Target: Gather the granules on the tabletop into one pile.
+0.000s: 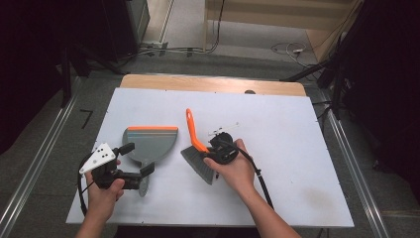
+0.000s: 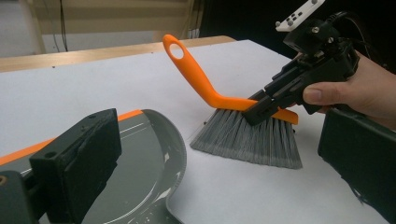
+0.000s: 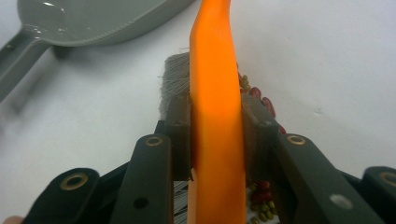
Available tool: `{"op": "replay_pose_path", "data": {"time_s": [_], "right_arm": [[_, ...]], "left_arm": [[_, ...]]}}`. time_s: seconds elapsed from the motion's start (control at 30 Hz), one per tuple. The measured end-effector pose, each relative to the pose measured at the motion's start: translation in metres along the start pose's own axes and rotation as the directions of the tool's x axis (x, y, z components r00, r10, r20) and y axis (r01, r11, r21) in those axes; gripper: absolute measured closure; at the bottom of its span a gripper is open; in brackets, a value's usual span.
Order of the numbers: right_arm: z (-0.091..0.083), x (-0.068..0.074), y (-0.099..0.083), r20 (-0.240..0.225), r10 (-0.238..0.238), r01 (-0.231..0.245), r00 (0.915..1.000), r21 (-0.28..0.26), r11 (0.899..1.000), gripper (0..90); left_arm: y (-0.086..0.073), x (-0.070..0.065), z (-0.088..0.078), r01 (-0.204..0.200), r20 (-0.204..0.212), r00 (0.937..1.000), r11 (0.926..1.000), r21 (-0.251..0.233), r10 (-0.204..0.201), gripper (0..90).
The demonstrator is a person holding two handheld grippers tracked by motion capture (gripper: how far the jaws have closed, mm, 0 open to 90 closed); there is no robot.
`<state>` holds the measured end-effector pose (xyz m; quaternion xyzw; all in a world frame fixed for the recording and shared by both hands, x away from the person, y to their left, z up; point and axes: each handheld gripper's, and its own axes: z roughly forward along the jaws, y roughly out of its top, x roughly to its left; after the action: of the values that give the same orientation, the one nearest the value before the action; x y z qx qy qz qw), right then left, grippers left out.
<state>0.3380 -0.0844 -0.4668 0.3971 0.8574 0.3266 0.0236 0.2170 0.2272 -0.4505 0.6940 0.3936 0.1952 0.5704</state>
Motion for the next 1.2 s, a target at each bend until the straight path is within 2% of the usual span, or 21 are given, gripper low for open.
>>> {"op": "replay_pose_path", "data": {"time_s": [0.17, 0.33, 0.57, 0.8, 1.1, 1.2], "right_arm": [[-0.004, -0.006, 0.000, 0.032, 0.018, -0.018, 0.9993, 0.005, 1.000, 66.9], [-0.009, -0.016, -0.005, 0.051, 0.050, -0.050, 0.9974, -0.006, 0.999, 66.8], [-0.018, -0.029, -0.011, 0.091, 0.069, -0.067, 0.9934, -0.025, 0.997, 66.8], [-0.025, -0.040, -0.017, 0.105, 0.100, -0.096, 0.9895, -0.042, 0.995, 66.8], [-0.032, -0.050, -0.021, 0.136, 0.118, -0.111, 0.9837, -0.058, 0.992, 66.8], [-0.034, -0.050, -0.021, 0.128, 0.129, -0.121, 0.9833, -0.067, 0.990, 66.9]], "left_arm": [[0.000, -0.002, 0.001, -0.006, 0.000, 1.0000, 1.0000, 0.005, 0.006, 0.0], [0.000, -0.002, 0.001, -0.006, 0.001, 1.0000, 1.0000, 0.007, 0.006, 0.0], [-0.001, -0.002, 0.002, -0.010, 0.002, 0.9999, 0.9999, 0.009, 0.010, 0.0], [-0.001, -0.003, 0.002, -0.010, 0.003, 0.9999, 0.9999, 0.013, 0.010, 0.0], [0.000, -0.003, 0.002, -0.012, 0.003, 0.9999, 0.9999, 0.012, 0.012, 0.0], [0.000, -0.002, 0.001, -0.010, 0.002, 0.9999, 0.9999, 0.009, 0.010, 0.0]]}}
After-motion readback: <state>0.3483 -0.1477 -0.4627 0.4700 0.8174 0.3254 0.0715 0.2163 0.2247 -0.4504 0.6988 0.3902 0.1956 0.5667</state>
